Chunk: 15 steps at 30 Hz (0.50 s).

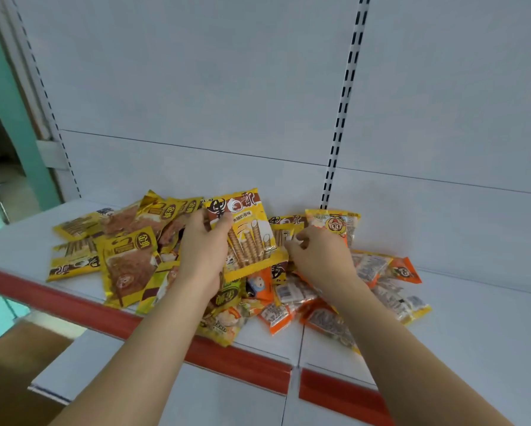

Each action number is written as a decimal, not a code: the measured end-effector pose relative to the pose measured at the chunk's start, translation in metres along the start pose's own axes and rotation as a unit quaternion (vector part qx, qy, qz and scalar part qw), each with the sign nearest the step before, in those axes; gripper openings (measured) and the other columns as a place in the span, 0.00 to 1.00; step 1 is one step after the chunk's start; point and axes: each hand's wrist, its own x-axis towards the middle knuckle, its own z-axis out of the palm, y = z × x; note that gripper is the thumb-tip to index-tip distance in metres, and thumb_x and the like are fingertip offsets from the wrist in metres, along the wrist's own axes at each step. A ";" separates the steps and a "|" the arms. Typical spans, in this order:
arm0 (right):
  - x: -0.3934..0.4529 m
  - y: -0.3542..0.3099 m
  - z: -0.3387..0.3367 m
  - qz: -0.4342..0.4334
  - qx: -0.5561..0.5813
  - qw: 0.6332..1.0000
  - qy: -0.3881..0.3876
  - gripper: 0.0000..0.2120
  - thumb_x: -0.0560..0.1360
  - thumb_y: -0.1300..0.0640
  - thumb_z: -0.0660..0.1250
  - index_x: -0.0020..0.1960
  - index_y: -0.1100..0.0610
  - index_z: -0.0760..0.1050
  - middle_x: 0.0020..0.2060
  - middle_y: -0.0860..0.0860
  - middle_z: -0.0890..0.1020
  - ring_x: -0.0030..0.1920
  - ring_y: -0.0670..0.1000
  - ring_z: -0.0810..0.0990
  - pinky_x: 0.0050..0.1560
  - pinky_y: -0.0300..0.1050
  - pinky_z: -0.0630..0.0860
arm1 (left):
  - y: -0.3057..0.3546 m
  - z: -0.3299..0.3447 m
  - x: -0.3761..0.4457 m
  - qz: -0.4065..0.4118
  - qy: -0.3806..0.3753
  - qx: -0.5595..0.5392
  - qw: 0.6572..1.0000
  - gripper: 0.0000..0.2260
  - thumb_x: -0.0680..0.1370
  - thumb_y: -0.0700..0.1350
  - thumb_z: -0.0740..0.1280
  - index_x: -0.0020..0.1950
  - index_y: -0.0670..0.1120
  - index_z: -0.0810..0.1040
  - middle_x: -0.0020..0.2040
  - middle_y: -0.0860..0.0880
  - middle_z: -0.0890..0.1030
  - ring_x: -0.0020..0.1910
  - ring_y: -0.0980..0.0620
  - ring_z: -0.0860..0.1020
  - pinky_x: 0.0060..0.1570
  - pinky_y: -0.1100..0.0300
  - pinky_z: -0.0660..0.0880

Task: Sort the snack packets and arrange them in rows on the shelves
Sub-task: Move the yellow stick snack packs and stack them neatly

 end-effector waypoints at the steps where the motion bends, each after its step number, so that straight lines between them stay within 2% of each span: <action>1: 0.003 -0.006 0.007 0.006 -0.039 0.999 -0.018 0.16 0.80 0.44 0.64 0.50 0.57 0.79 0.41 0.52 0.82 0.41 0.53 0.79 0.37 0.45 0.75 | 0.001 -0.003 0.002 -0.005 -0.011 -0.013 1.000 0.30 0.70 0.63 0.70 0.68 0.51 0.76 0.64 0.51 0.82 0.63 0.45 0.81 0.63 0.38 0.77; 3: 0.010 -0.016 0.019 0.032 -0.087 0.995 -0.032 0.18 0.79 0.42 0.65 0.42 0.56 0.73 0.35 0.51 0.77 0.36 0.52 0.76 0.31 0.43 0.70 | 0.005 -0.009 0.007 -0.010 -0.029 -0.035 0.999 0.33 0.73 0.63 0.71 0.76 0.52 0.70 0.70 0.54 0.77 0.69 0.48 0.76 0.69 0.39 0.72; 5: 0.013 -0.022 0.026 0.063 -0.087 0.994 -0.030 0.17 0.78 0.45 0.67 0.39 0.56 0.69 0.34 0.50 0.75 0.35 0.51 0.75 0.31 0.43 0.71 | 0.003 -0.016 0.017 -0.024 -0.031 -0.033 0.999 0.25 0.83 0.53 0.67 0.78 0.50 0.66 0.68 0.54 0.75 0.69 0.49 0.74 0.71 0.43 0.70; 7: 0.012 -0.026 0.026 0.088 -0.047 0.995 -0.012 0.16 0.77 0.48 0.70 0.41 0.59 0.70 0.35 0.49 0.77 0.35 0.50 0.76 0.31 0.42 0.72 | -0.007 -0.026 0.031 -0.022 -0.041 -0.017 0.999 0.14 0.85 0.48 0.64 0.71 0.51 0.69 0.60 0.55 0.77 0.63 0.50 0.77 0.66 0.47 0.72; 9: 0.007 -0.029 0.018 0.103 0.007 0.994 0.029 0.13 0.78 0.51 0.69 0.41 0.55 0.69 0.34 0.49 0.77 0.33 0.48 0.75 0.29 0.40 0.68 | -0.009 -0.034 0.040 -0.023 -0.035 0.005 0.999 0.09 0.86 0.47 0.62 0.66 0.50 0.68 0.51 0.57 0.75 0.54 0.52 0.76 0.59 0.50 0.70; 11: 0.001 -0.031 0.006 0.095 0.033 0.990 0.104 0.13 0.79 0.52 0.67 0.37 0.55 0.72 0.29 0.49 0.77 0.29 0.48 0.73 0.27 0.40 0.66 | -0.009 -0.038 0.047 -0.029 -0.046 0.015 0.998 0.15 0.86 0.47 0.62 0.71 0.44 0.68 0.53 0.54 0.77 0.55 0.51 0.77 0.58 0.50 0.72; 12: -0.002 -0.032 -0.001 0.092 0.048 0.983 0.149 0.15 0.80 0.53 0.65 0.36 0.54 0.73 0.28 0.50 0.77 0.28 0.50 0.72 0.26 0.42 0.64 | -0.009 -0.037 0.048 -0.032 -0.049 0.021 0.998 0.18 0.86 0.47 0.62 0.75 0.44 0.67 0.55 0.53 0.78 0.54 0.52 0.77 0.57 0.51 0.73; 14: -0.008 -0.040 -0.015 0.098 0.104 0.968 0.207 0.13 0.81 0.51 0.64 0.39 0.54 0.76 0.30 0.50 0.78 0.31 0.52 0.74 0.28 0.43 0.66 | -0.006 -0.035 0.049 -0.030 -0.072 0.029 0.997 0.20 0.86 0.46 0.60 0.79 0.46 0.65 0.58 0.51 0.78 0.52 0.53 0.76 0.52 0.54 0.70; 15: -0.009 -0.046 -0.019 0.103 0.146 0.962 0.208 0.12 0.81 0.50 0.64 0.43 0.53 0.79 0.32 0.49 0.80 0.33 0.53 0.77 0.30 0.44 0.70 | -0.005 -0.033 0.049 -0.042 -0.089 0.019 0.995 0.21 0.87 0.45 0.60 0.80 0.46 0.64 0.62 0.51 0.77 0.55 0.52 0.75 0.53 0.55 0.69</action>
